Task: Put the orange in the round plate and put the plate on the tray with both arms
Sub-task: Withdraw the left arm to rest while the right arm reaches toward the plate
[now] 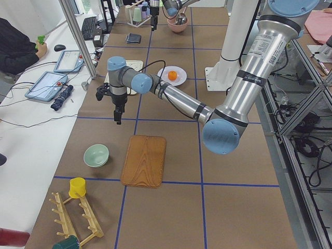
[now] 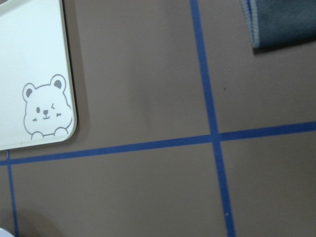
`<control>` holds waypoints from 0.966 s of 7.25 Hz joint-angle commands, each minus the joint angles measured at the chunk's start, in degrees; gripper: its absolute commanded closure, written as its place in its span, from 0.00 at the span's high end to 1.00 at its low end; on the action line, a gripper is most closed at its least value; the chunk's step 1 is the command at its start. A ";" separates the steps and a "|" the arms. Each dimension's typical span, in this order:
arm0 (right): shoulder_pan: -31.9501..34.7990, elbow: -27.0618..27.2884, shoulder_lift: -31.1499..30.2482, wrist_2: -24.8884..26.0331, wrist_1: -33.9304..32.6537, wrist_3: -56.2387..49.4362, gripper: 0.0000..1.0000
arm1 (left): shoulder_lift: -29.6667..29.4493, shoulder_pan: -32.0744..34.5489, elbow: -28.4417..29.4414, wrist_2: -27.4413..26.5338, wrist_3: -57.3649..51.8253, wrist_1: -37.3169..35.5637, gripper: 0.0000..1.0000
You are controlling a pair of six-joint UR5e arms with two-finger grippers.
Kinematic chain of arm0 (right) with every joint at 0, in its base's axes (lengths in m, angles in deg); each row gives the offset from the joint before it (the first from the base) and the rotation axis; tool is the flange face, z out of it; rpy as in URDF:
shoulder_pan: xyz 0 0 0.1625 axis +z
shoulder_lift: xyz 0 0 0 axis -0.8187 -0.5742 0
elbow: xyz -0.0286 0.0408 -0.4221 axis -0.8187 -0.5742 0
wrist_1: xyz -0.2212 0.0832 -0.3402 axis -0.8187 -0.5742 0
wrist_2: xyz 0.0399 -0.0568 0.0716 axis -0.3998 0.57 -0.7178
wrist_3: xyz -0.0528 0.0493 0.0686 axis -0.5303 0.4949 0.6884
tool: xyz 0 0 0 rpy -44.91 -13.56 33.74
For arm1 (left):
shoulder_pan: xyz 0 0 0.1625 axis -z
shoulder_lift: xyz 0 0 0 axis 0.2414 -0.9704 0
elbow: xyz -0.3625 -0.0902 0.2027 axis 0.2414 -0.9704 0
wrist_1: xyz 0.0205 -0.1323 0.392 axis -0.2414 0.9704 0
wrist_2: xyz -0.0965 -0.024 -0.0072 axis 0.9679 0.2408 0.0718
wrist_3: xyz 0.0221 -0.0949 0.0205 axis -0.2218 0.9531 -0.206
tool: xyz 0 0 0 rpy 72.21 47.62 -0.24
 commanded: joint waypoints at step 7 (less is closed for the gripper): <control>-28.87 0.17 7.60 29.90 18.95 21.42 1.00 | 1.52 0.65 4.49 -0.44 -0.22 0.81 0.98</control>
